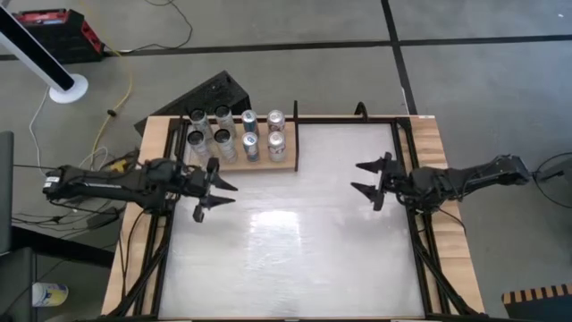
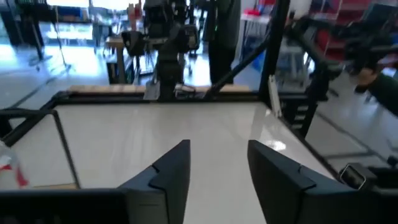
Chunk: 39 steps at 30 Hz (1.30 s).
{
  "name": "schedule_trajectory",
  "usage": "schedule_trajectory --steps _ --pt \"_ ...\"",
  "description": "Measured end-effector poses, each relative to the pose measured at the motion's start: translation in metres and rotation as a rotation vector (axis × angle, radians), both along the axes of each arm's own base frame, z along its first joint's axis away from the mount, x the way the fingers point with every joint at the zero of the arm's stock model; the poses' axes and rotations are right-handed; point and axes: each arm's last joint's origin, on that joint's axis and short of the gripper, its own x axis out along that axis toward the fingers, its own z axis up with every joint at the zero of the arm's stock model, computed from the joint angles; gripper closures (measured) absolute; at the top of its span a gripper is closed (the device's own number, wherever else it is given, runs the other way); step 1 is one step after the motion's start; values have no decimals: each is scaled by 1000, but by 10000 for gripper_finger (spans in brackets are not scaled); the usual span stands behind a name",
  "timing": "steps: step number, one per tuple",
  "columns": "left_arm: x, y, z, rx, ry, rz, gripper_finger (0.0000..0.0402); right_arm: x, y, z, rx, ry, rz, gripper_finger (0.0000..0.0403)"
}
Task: Place canned beverage on shelf
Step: Return to Home Position
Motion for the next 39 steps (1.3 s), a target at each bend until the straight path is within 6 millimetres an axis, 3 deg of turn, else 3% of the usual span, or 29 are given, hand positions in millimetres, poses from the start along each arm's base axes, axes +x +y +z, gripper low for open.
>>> schedule_trajectory --steps 4,9,13,17,21,29,33,39 --pt "-10 -1 -24 -20 -64 6 279 -5 0 -9 -19 -6 10 62" --pt "-24 -1 -46 -26 -113 40 318 -10 -2 -22 -28 -17 -2 124" --pt "-34 -1 -53 -27 -161 53 353 -13 -6 -26 -31 -35 -30 199" --pt "-42 -1 -58 -21 -215 54 389 -17 -9 -31 -39 -31 -45 300" --pt "-49 -1 -63 -21 -238 56 398 -19 -9 -41 -16 -7 0 384" --pt "-55 0 -76 -29 -230 107 400 -21 -8 -75 30 -68 53 368" --pt "-55 0 -77 -29 -217 105 401 -21 -7 -75 47 -70 97 388" --pt "-53 1 -88 -23 -109 117 401 -21 -4 -78 -51 -19 207 368"
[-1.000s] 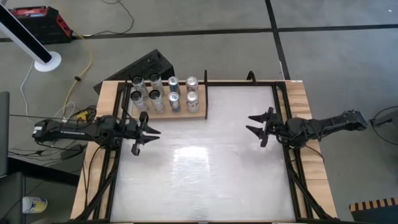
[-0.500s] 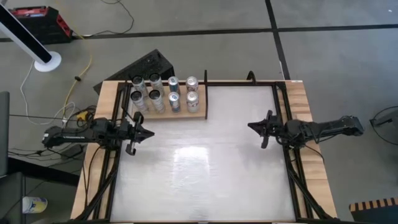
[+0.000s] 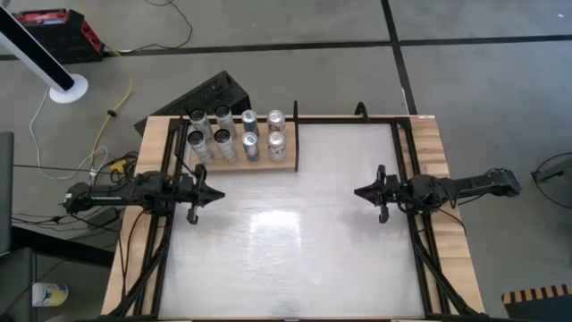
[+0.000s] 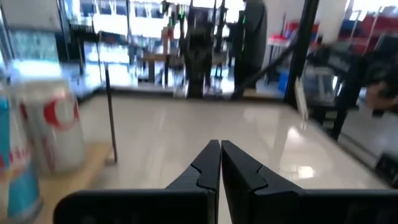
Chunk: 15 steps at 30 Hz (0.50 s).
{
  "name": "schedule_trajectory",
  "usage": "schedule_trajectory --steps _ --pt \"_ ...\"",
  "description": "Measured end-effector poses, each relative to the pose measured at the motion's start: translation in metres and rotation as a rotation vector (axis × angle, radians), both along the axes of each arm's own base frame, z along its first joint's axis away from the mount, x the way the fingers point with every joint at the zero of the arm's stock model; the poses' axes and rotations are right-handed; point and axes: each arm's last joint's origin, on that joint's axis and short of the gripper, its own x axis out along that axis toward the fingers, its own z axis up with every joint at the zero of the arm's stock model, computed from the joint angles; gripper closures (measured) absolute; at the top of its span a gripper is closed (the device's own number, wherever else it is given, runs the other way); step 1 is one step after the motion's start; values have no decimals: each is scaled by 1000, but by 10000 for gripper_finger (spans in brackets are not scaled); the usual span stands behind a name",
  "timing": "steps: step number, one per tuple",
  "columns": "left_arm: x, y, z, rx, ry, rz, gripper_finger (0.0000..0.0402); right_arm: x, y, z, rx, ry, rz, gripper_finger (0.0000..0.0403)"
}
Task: Place canned beverage on shelf
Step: Return to Home Position
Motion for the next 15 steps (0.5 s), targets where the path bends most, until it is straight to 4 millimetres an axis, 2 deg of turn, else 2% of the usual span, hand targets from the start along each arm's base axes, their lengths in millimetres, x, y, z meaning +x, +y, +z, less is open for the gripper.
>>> schedule_trajectory --steps 4,8,15 --pt "1 0 -10 -10 99 13 401 1 0 -2 -21 20 -6 343" --pt "1 1 -9 -27 96 28 401 2 -1 -3 -26 35 -22 338" --pt "1 1 -10 80 103 49 401 2 -2 -3 -26 37 -28 337"
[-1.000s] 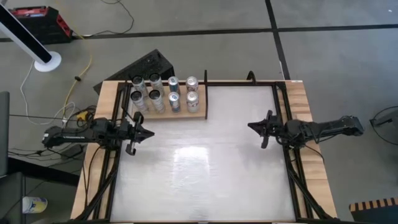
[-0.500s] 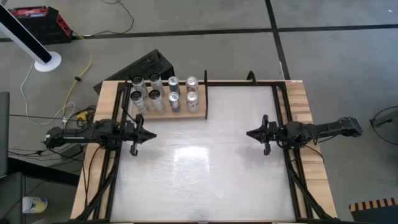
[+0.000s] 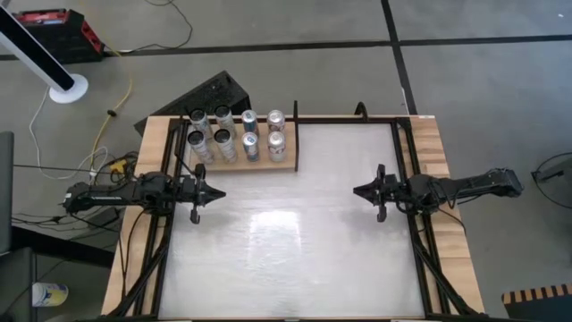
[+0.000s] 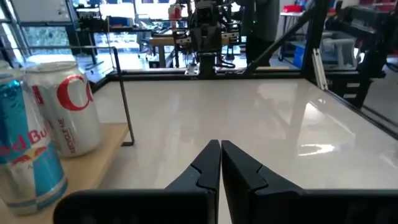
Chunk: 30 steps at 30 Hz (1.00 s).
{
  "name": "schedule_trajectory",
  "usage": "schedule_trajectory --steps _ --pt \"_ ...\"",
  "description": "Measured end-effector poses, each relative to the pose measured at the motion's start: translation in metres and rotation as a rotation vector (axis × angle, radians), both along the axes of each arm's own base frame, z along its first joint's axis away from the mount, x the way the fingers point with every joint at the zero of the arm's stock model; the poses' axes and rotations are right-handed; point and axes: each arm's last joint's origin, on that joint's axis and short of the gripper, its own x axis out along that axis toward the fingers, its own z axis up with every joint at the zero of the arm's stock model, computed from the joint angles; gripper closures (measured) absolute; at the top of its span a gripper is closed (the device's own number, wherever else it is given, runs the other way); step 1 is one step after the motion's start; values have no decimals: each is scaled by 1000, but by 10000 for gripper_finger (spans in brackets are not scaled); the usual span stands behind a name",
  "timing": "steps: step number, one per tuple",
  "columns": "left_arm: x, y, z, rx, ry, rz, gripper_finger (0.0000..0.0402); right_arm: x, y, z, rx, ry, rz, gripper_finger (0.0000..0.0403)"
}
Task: Place canned beverage on shelf
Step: Return to Home Position
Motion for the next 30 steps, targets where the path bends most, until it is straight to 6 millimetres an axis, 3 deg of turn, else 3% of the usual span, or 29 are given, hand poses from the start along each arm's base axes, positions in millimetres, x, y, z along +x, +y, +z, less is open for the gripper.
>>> schedule_trajectory --steps 30 --pt "0 0 0 23 2 0 401 0 0 -1 0 3 0 336"
